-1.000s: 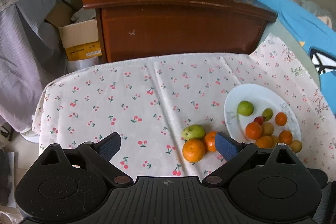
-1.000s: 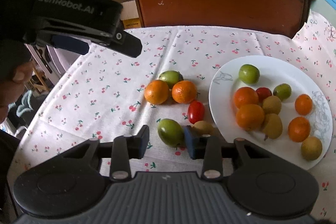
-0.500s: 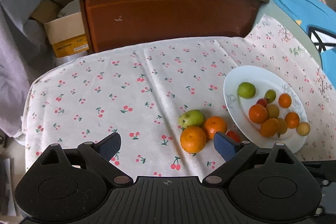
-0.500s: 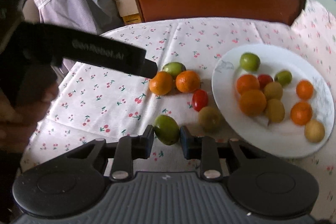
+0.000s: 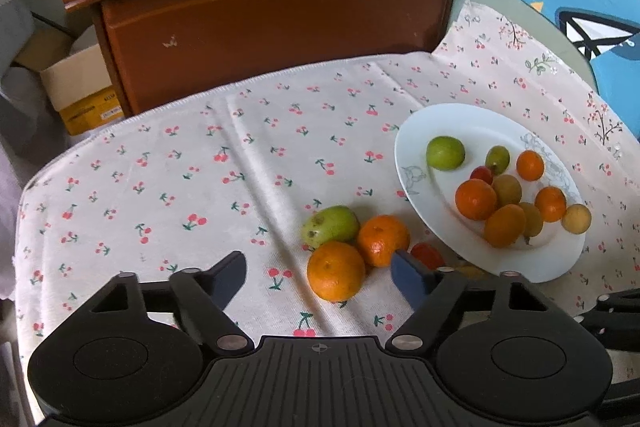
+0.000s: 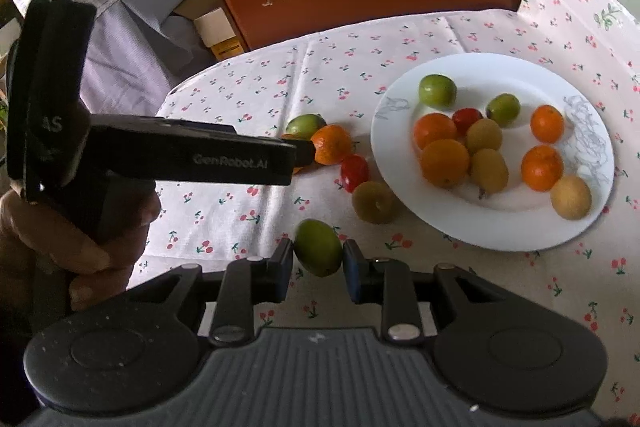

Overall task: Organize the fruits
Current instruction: 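Move left gripper to a tangerine on the cloth while right approaches a green lime, then close left gripper on the tangerine while right gripper closes on the green lime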

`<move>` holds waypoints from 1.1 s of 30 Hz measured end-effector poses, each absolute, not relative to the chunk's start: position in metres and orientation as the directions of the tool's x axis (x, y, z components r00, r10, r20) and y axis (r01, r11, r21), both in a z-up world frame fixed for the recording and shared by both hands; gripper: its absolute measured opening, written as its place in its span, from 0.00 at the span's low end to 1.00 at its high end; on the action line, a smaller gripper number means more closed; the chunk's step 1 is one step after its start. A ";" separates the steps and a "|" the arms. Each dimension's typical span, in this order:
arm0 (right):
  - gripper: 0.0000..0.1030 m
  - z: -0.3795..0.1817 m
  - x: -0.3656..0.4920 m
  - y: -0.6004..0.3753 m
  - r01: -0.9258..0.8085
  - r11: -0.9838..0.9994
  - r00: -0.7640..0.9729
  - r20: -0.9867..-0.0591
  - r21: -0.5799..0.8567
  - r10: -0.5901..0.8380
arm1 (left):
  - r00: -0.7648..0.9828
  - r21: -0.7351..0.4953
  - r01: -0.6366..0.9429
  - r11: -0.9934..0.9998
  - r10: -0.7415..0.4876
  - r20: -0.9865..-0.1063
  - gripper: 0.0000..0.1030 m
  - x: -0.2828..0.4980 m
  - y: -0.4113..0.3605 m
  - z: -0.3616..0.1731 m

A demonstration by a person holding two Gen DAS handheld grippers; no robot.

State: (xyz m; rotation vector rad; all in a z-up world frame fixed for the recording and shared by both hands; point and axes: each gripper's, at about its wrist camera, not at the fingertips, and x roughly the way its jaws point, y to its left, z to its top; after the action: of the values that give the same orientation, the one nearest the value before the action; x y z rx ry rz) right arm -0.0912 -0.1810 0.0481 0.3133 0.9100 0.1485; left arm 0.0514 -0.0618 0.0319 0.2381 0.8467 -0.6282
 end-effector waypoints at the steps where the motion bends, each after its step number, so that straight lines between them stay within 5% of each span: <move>1: 0.26 0.049 -0.092 -0.181 0.011 0.945 0.610 -0.751 0.327 0.253 | 0.493 -0.044 0.606 0.794 -0.419 -0.762 0.71 0.052 -0.063 0.030; 15: 0.26 0.053 -0.092 -0.198 0.091 0.912 0.623 -0.738 0.399 0.260 | 0.462 -0.050 0.647 0.760 -0.444 -0.768 0.29 0.052 -0.067 0.021; 33: 0.26 0.064 -0.092 -0.204 0.098 0.904 0.657 -0.709 0.416 0.255 | 0.505 -0.137 0.573 0.808 -0.479 -0.718 0.29 0.043 -0.045 0.053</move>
State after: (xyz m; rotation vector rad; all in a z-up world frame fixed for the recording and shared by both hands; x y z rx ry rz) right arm -0.0921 -0.2039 0.0637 0.4458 0.8567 0.0928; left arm 0.0428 -0.0452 0.0529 0.1244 0.8252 -0.6370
